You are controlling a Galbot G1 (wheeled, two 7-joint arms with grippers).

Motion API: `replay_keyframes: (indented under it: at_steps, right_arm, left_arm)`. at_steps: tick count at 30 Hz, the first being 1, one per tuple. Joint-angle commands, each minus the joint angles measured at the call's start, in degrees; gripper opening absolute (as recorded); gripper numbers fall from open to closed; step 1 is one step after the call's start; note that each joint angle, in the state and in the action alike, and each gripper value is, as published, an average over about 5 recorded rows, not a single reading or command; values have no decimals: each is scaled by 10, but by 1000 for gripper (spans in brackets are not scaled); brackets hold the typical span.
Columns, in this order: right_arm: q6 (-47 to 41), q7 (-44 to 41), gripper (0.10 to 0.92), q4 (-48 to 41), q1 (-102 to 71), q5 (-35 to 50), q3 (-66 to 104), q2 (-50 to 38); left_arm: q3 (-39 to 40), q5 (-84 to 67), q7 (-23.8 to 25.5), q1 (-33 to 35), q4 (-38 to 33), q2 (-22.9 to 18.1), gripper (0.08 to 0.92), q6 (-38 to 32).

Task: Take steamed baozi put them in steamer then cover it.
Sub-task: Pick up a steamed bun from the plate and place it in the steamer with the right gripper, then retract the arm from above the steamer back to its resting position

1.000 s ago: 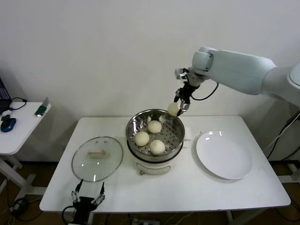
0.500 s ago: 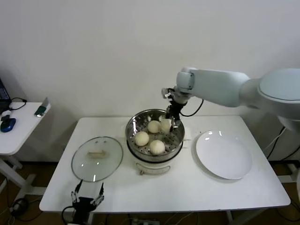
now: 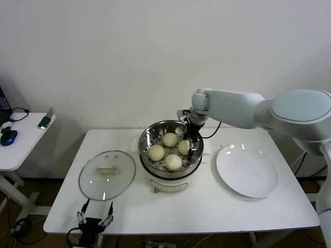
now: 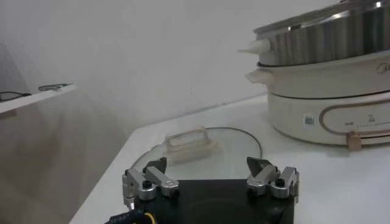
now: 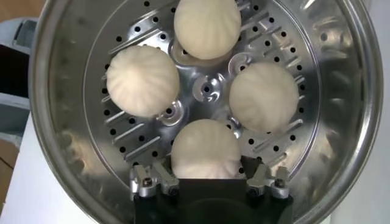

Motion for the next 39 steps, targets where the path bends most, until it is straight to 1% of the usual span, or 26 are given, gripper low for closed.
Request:
replay_keyframes:
  at_steps: [1,4,9,12,14,17,20,25,27,30,34,39]
  right_arm:
    - [-2,5,814,3,-8,-22,17,-2]
    - [1,-4,821,12,4,-24,26,-11]
    - [19,-27,823,30,36,-59,38,-29]
    - [26,-37,823,37,53,-62,51,-45]
    - [36,-35,823,43,61,-66,63,-59]
    - [69,-9,823,54,66,-75,92,-92]
    - [104,45,823,80,65,-78,126,-137]
    - [141,188,823,155,36,-72,175,-237]
    - [150,230,823,175,6,-75,205,-272]
    - [163,294,823,200,-54,-79,269,-319]
    - [188,376,823,222,-166,-92,405,-369]
    - [219,445,823,247,-322,-117,573,-403]
  left_arm:
    - [0,-1,0,-1,0,-1,823,0]
    - [-1,-1,-1,0,0,-1,823,0]
    - [-1,-1,-1,-2,1,-1,823,-1]
    - [0,-1,-1,-2,1,-3,823,-1]
    - [0,0,-1,-2,0,-3,823,-2]
    - [-1,2,-1,-4,0,-3,823,-2]
    - [-5,3,-1,-7,-2,-3,823,-2]
    - [-18,10,-1,-15,-5,-5,823,-3]
    - [-22,12,0,-15,-10,-6,823,-1]
    - [-26,15,0,-16,-20,-7,823,3]
    - [-27,27,0,-15,-34,-10,823,8]
    - [-27,50,0,-6,-47,-17,823,9]
